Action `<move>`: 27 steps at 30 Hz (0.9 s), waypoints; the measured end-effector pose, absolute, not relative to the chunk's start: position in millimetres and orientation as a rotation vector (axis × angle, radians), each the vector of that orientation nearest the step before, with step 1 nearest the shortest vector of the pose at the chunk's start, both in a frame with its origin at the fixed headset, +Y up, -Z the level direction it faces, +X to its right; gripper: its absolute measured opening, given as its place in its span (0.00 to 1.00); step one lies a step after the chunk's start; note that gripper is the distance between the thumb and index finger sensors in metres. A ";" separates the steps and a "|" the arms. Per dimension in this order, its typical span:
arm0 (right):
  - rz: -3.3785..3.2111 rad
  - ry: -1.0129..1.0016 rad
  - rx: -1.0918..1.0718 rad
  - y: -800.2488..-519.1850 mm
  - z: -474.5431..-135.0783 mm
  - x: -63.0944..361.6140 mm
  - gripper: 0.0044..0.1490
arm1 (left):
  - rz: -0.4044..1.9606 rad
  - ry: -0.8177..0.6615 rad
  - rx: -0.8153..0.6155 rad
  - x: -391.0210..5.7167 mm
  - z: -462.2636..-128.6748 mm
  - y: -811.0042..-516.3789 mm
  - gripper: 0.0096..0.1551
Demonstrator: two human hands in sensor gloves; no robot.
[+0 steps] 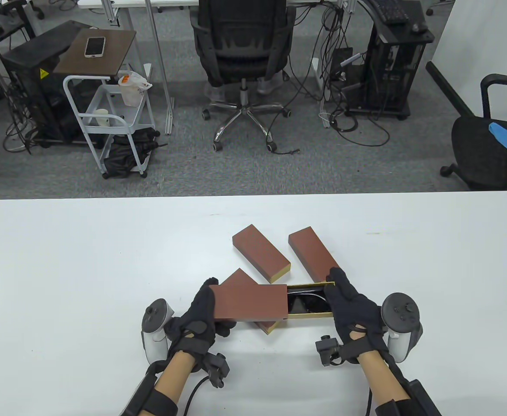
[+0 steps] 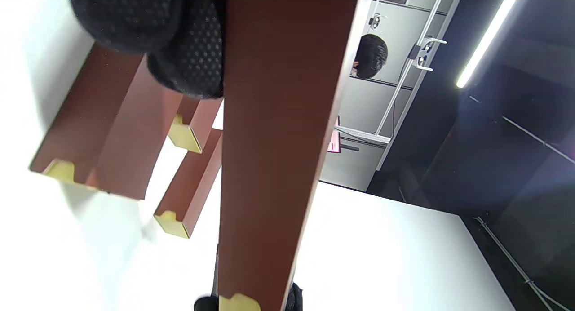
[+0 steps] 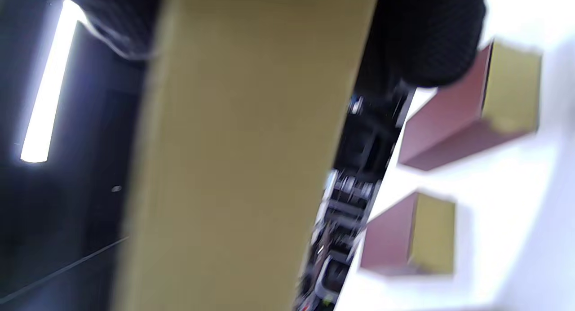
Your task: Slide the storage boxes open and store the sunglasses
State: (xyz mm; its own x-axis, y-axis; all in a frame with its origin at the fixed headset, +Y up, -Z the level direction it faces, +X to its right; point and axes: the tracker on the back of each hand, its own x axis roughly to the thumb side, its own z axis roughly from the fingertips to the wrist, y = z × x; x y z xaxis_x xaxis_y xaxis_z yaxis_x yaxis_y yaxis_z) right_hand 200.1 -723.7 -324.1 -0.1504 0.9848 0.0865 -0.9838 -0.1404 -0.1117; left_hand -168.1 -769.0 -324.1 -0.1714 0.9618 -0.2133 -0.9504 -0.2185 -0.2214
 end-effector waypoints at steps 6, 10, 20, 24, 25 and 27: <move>1.676 -0.082 0.073 -729.3 -325.0 191.3 0.53 | 1.757 -0.043 -0.397 -156.5 -319.8 -767.3 0.46; 1.652 0.008 0.152 -732.9 -326.3 186.6 0.56 | 1.735 -0.024 -0.460 -151.6 -317.8 -767.3 0.46; 1.673 0.141 0.248 -737.5 -326.3 177.1 0.58 | 1.653 -0.063 -0.541 -145.8 -317.8 -765.3 0.47; 1.688 0.165 0.269 -737.7 -325.4 173.1 0.58 | 1.636 -0.079 -0.566 -139.9 -316.4 -765.7 0.47; 1.690 0.167 0.272 -737.5 -325.2 172.3 0.58 | 1.636 -0.084 -0.575 -138.4 -315.9 -765.7 0.47; 1.690 0.170 0.281 -737.4 -324.9 171.0 0.58 | 1.633 -0.095 -0.588 -136.1 -315.4 -765.6 0.48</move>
State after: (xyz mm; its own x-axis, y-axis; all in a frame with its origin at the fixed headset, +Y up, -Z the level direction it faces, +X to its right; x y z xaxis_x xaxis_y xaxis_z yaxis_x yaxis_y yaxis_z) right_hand 171.0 -737.4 -324.9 -0.1194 0.9891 0.0865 -0.9521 -0.1387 0.2726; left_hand -136.1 -765.6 -315.4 -0.0327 0.9478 -0.3172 -0.9049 -0.1628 -0.3933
